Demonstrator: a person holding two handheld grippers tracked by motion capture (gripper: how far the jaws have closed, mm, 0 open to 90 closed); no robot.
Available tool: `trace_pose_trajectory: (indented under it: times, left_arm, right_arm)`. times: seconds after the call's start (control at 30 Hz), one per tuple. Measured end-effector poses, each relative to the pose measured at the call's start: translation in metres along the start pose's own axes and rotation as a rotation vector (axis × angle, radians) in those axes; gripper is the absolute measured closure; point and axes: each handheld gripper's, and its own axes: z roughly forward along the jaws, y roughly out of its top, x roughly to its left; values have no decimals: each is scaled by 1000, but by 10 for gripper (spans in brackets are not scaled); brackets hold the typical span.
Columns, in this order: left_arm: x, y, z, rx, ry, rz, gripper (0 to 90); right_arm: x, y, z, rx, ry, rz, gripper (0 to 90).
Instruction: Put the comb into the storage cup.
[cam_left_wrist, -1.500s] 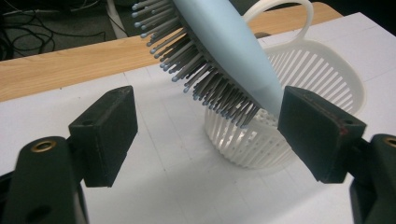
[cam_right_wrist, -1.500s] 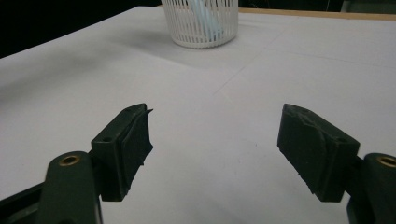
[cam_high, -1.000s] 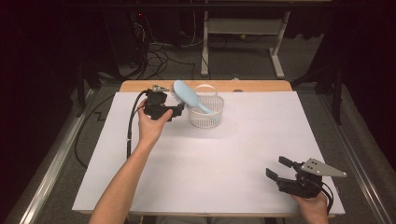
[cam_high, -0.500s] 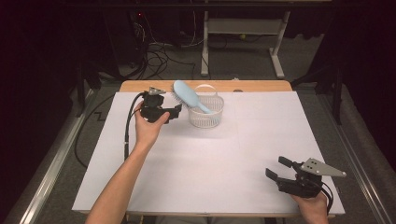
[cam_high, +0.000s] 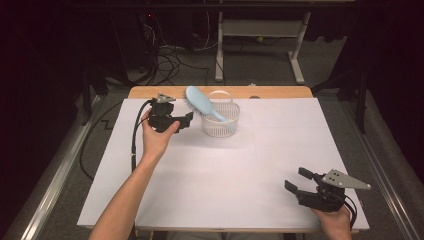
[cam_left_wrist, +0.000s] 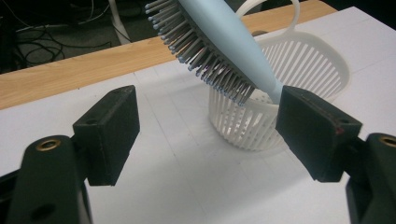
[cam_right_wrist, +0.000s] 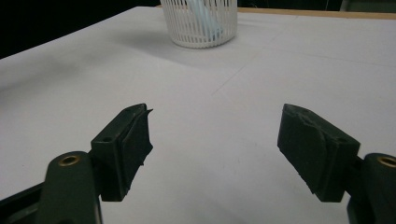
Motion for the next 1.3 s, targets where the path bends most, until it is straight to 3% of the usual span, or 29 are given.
trace_pose_trajectory:
  times: [1.3]
  left_arm:
    - [1,-16,-20,-47,-15,4,225]
  right_arm:
    - [0,0,0,-2,-2,3,263]
